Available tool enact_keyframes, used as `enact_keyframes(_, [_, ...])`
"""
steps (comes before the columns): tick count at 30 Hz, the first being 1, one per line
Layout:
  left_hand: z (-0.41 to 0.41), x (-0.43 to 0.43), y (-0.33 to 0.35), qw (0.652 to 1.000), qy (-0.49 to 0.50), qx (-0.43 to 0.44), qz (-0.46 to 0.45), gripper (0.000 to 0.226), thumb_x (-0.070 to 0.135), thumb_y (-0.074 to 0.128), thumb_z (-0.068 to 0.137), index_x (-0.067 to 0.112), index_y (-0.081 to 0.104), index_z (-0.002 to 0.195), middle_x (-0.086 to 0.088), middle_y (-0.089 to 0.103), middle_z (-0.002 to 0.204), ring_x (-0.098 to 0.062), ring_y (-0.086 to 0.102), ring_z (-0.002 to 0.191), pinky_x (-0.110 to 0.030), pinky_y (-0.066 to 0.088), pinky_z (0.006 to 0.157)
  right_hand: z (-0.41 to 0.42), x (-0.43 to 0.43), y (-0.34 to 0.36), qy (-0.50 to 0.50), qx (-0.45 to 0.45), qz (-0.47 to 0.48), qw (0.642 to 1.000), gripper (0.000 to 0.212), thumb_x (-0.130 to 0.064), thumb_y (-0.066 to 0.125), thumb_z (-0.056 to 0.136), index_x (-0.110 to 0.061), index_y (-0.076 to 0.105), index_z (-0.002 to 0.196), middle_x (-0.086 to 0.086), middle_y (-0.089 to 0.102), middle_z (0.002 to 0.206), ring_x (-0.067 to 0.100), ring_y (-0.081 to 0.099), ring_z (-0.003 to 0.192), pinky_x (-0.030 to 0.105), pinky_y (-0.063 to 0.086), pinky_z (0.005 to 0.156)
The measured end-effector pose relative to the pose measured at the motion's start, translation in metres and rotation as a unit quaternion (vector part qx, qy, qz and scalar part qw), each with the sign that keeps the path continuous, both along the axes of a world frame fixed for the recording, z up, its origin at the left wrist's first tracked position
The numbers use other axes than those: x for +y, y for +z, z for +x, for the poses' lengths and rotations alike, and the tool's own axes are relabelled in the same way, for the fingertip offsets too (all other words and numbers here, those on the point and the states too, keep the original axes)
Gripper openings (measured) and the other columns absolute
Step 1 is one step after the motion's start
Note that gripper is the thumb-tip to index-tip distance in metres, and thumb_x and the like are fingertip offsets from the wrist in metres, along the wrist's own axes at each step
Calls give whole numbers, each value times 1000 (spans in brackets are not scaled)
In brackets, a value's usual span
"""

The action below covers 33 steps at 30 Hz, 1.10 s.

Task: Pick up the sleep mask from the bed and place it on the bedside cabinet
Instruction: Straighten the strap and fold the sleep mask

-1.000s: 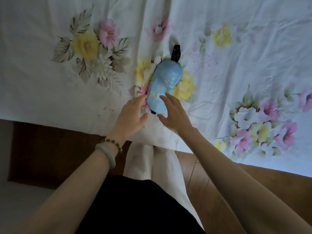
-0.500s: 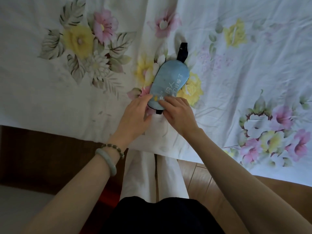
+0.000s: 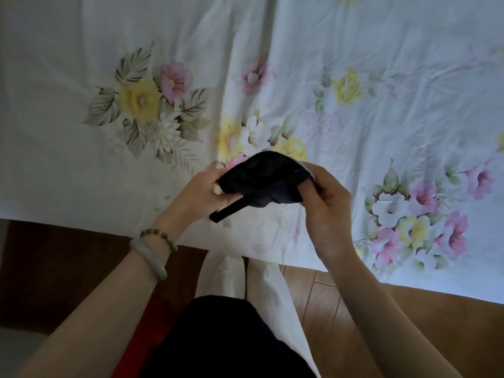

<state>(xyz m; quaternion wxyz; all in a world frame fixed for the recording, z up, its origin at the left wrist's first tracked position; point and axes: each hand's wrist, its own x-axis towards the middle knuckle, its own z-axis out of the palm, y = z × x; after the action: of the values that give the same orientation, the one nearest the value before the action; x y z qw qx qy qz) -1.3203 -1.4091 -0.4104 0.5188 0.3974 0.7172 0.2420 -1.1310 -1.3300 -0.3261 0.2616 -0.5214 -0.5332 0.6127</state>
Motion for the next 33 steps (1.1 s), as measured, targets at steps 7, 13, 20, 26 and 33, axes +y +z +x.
enact_keyframes(7, [-8,13,-28,996,81,42,-22,16,5,70,80,2,65,95,-15,67,91,-28,64,84,-33,54,78,47,3,-93,-92,-196,-108,970,14,-15,57,86,-18,71,82,0,67,70,21,65,75,34,57,74])
enact_keyframes(13, [4,19,-68,988,36,150,-30,23,3,65,81,8,65,103,-8,70,100,-22,63,90,-30,48,85,52,4,-143,23,-379,-9,925,19,-9,51,82,-6,63,97,16,64,90,32,61,82,36,46,68])
enact_keyframes(20, [-6,11,-60,990,-35,134,-34,9,8,63,84,12,69,89,-2,65,92,-17,58,85,-25,41,77,60,14,-147,204,-320,36,925,37,-6,60,77,-16,62,113,12,39,129,29,40,120,30,41,90])
enact_keyframes(26, [-26,11,-50,991,-29,63,-111,33,33,52,91,3,66,89,-29,64,92,-42,61,86,-48,49,79,65,30,-149,215,-360,21,908,20,-18,65,81,-12,62,100,12,43,118,27,41,115,31,39,84])
enact_keyframes(33, [-27,10,-47,989,-16,47,-142,43,50,40,91,19,69,91,-2,65,101,-10,57,83,-34,43,75,70,37,-150,258,-417,32,871,15,-18,64,82,-11,60,95,10,51,105,29,47,108,37,44,76])
